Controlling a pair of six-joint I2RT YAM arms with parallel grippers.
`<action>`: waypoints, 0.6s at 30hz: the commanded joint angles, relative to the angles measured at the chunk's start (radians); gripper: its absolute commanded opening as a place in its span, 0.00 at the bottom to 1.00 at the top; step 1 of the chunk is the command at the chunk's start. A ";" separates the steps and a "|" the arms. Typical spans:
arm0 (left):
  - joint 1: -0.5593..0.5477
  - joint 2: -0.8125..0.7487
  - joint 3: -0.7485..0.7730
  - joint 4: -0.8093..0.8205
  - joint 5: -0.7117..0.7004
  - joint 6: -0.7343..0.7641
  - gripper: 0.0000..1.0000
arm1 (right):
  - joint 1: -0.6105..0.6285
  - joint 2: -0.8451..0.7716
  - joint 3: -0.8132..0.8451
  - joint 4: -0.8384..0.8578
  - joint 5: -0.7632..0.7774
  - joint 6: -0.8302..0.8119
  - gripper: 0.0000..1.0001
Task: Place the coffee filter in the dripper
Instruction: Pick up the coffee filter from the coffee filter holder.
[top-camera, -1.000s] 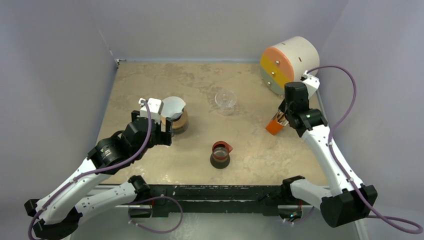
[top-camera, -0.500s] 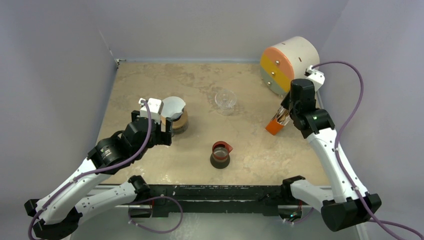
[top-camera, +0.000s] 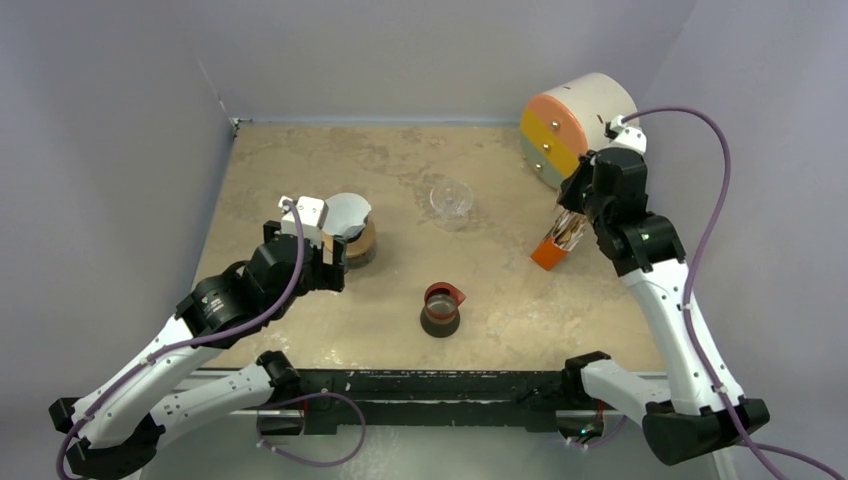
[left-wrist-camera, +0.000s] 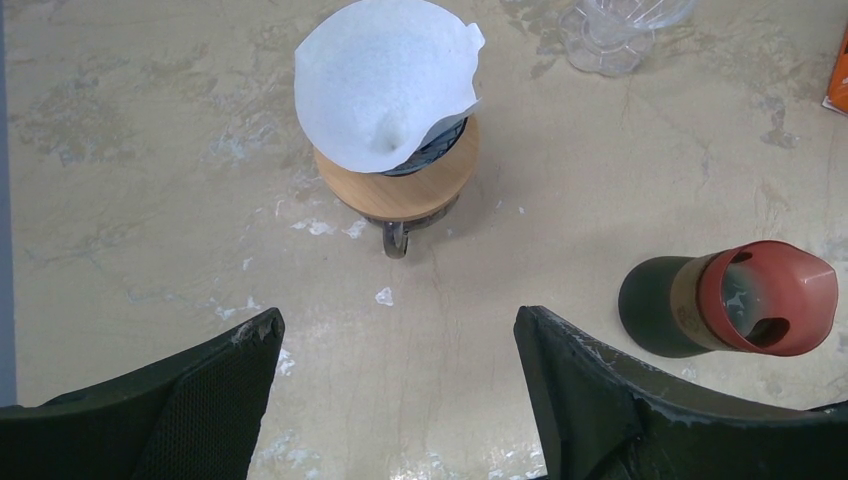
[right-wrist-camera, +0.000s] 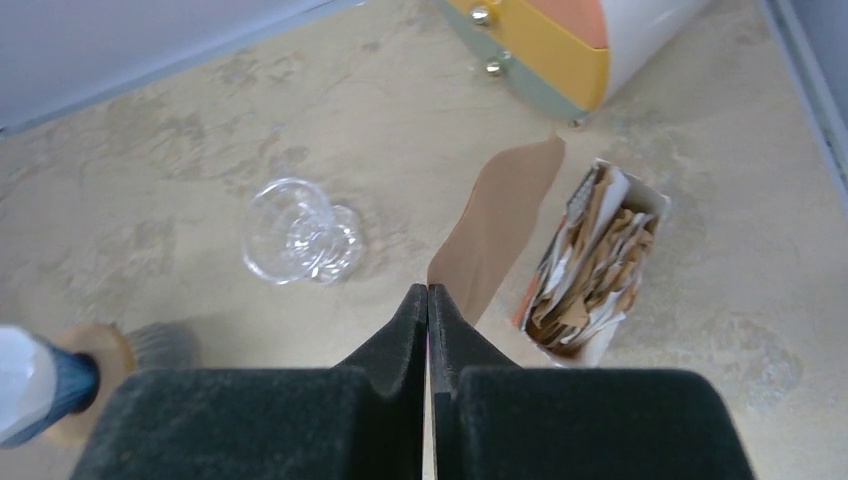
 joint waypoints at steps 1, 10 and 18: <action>0.005 -0.006 0.002 0.029 0.006 0.008 0.86 | 0.001 -0.038 0.066 -0.012 -0.158 -0.055 0.00; 0.005 -0.008 0.005 0.030 0.030 0.004 0.87 | 0.015 -0.038 0.141 -0.062 -0.506 -0.132 0.00; 0.005 -0.014 0.048 0.051 0.149 -0.043 0.95 | 0.041 -0.045 0.138 -0.060 -0.802 -0.215 0.00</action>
